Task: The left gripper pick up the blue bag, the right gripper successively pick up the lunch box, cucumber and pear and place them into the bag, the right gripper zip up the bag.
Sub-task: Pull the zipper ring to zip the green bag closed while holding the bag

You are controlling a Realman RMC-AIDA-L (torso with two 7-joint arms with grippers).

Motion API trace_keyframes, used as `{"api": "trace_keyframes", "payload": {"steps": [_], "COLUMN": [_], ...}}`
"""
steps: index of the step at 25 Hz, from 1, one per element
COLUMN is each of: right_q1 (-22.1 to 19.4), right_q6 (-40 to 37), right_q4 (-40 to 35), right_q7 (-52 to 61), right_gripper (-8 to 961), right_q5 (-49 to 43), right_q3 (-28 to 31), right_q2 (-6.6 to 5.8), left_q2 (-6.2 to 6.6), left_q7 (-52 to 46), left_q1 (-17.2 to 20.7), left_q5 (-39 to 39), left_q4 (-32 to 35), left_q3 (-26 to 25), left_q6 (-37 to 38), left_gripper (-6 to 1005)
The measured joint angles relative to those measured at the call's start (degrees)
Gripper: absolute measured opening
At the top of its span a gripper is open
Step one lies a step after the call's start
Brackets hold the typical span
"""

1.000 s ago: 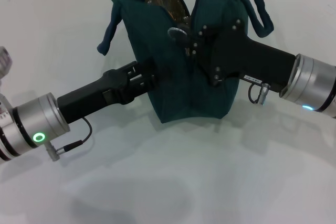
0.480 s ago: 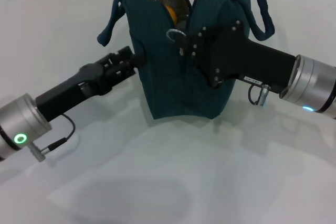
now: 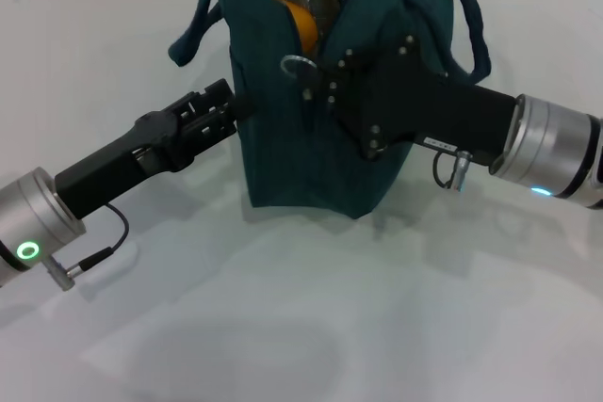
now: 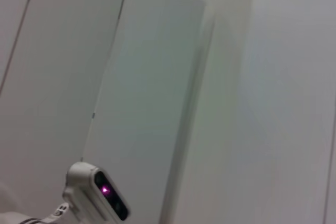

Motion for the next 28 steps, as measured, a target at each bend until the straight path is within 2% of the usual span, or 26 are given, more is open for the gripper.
{"api": "trace_keyframes", "payload": {"steps": [28], "right_q1": [-0.15], "right_q6": [1.36], "right_q4": [0.52], "right_q7": [0.16], "right_gripper": [9], "right_q5": [1.06], "right_q3": [-1.62], "right_q2": [0.0], "left_q2": [-0.08], "left_q7": [0.89], "left_q1": [-1.03], "left_q5": [0.76], "left_q4": [0.02], "left_q3": [1.09], "left_q6": [-0.47], "left_gripper": [730]}}
